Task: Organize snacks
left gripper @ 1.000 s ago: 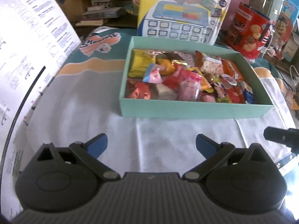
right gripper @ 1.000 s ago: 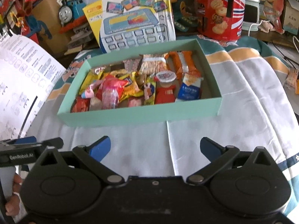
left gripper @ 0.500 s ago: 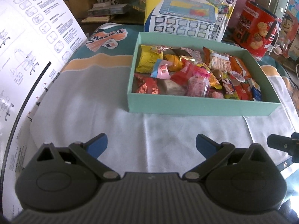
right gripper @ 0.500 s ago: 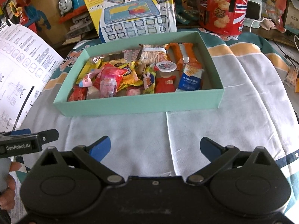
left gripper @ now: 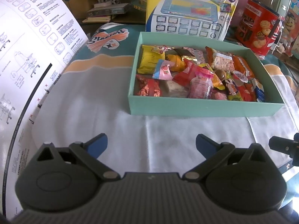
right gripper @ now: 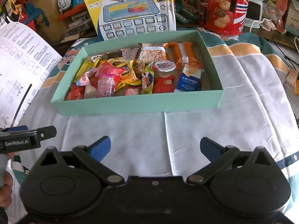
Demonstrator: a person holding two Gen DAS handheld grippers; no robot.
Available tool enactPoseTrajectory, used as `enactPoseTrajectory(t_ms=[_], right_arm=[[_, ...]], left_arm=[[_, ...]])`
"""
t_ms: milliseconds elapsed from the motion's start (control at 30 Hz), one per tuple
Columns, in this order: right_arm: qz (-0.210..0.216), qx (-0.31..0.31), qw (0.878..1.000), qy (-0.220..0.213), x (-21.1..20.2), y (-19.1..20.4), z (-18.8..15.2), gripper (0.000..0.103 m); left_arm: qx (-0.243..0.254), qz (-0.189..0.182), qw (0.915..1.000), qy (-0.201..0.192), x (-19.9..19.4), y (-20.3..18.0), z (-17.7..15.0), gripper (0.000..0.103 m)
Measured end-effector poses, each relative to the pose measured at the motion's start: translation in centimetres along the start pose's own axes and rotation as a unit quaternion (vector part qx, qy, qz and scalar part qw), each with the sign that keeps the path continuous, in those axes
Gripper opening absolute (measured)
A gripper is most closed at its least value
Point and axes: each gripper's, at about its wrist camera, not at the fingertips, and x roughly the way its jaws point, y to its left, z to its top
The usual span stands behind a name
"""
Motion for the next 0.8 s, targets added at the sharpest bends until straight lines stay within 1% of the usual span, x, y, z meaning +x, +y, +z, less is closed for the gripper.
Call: enactPoseTrajectory(t_ms=[800], right_arm=[[-0.01, 0.022, 1.0, 0.002, -0.18, -0.31, -0.31, 0.103]], left_arm=[[0.006, 0.006, 1.0, -0.004, -0.55, -0.17, 0.31, 0.103]])
